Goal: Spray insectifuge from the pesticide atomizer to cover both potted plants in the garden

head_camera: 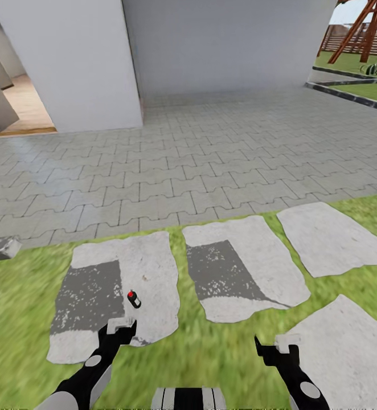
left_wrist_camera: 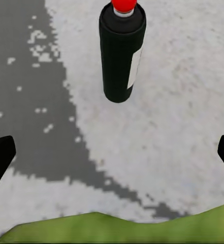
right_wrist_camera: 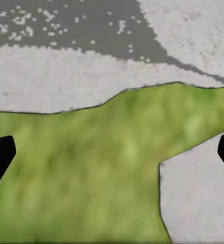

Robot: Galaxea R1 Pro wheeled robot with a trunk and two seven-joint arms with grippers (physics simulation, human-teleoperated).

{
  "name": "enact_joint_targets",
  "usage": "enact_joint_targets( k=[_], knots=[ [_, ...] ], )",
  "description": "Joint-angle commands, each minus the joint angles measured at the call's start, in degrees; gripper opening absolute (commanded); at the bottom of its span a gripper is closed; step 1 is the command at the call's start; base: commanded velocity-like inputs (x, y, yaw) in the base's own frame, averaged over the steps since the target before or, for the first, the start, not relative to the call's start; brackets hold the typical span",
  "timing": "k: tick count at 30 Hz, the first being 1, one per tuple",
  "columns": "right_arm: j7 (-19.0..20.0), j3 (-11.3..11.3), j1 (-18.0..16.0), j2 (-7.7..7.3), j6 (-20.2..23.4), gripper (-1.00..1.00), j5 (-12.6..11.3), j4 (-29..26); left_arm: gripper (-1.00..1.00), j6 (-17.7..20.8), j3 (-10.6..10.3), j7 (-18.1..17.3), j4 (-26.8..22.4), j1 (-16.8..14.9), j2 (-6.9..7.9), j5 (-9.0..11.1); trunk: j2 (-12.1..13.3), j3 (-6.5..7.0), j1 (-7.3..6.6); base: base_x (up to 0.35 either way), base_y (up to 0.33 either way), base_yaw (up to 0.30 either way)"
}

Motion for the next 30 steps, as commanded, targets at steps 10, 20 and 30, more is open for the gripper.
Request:
enact_joint_targets(
  k=[10,20,30],
  knots=[
    [0.02,0.06,-0.02,0.0,-0.15,1.0,0.0,0.0,1.0,-0.32,-0.01,-0.02,0.05,-0.04,0.03,0.3,-0.15,-3.18,0.24,0.0,0.0,0.0],
    [0.04,0.07,-0.02,0.0,-0.14,1.0,0.04,0.08,1.0,-0.66,0.04,0.03,0.05,-0.11,-0.02,0.2,-0.16,-4.32,0.27,0.0,0.0,0.0],
    [0.06,0.1,-0.02,0.0,-0.17,1.0,0.04,0.06,1.0,-0.94,0.06,0.03,0.05,-0.12,-0.07,0.28,-0.16,-5.17,0.27,0.189,0.0,0.0]
  ],
)
